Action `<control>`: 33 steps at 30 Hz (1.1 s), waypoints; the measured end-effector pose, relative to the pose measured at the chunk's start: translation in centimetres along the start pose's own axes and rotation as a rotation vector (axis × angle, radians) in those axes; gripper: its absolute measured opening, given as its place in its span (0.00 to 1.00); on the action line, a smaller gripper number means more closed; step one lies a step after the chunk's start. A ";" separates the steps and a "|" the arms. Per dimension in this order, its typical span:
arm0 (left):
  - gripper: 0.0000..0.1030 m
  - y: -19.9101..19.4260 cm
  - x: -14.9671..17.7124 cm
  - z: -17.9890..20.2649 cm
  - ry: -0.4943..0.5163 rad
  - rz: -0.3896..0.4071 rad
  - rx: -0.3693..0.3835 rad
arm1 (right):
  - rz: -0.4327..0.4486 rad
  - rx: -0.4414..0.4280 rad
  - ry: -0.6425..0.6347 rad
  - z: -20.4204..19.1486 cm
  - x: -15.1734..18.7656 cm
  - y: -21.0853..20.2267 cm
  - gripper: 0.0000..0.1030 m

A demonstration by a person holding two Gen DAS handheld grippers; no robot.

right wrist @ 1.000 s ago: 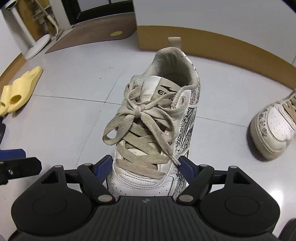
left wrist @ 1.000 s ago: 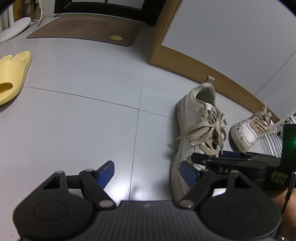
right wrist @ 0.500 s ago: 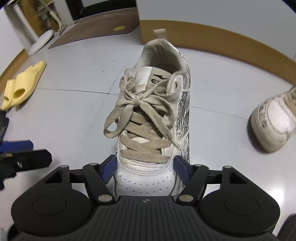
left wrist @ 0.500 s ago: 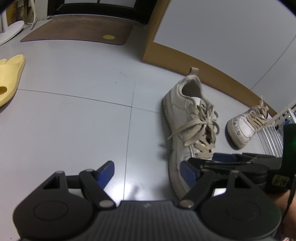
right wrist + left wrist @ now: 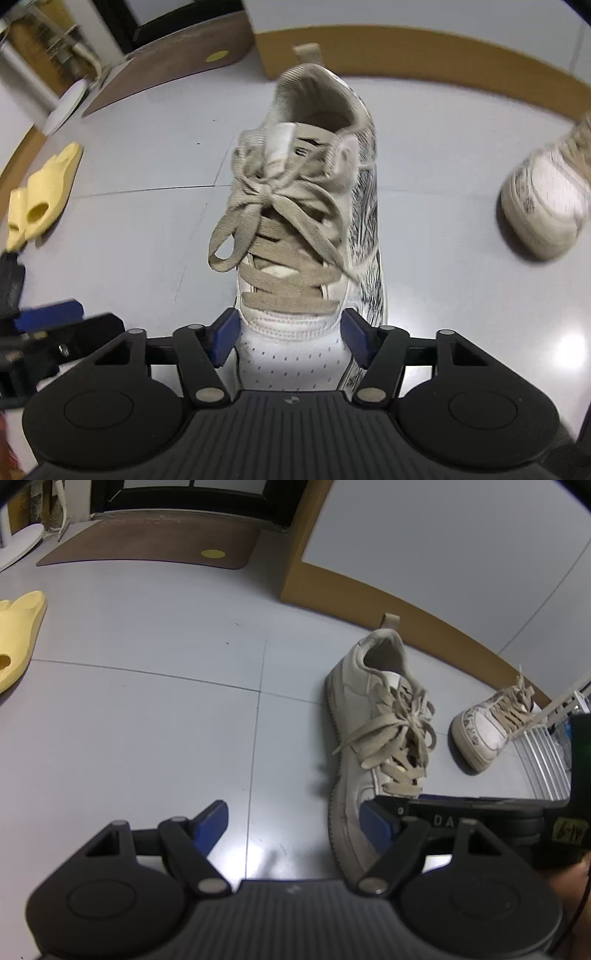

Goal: Organize scattered shoes
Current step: 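Set the patterned sneaker on the floor and open the right gripper, then move the left gripper to the plain white sneaker by the rack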

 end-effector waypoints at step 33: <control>0.78 -2.0 -1.4 8.0 0.161 -0.001 0.050 | 0.148 -0.049 0.107 5.5 6.1 -14.3 0.56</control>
Point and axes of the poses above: each gripper's, at about its wrist camera, not at the fingertips, and y roughly the way its jaws point, z to its right, x to its underside, the point moved 3 cm from there along y, roughly the way its jaws point, and after that the axes turned 4 degrees about -y, right-handed, at the moved point
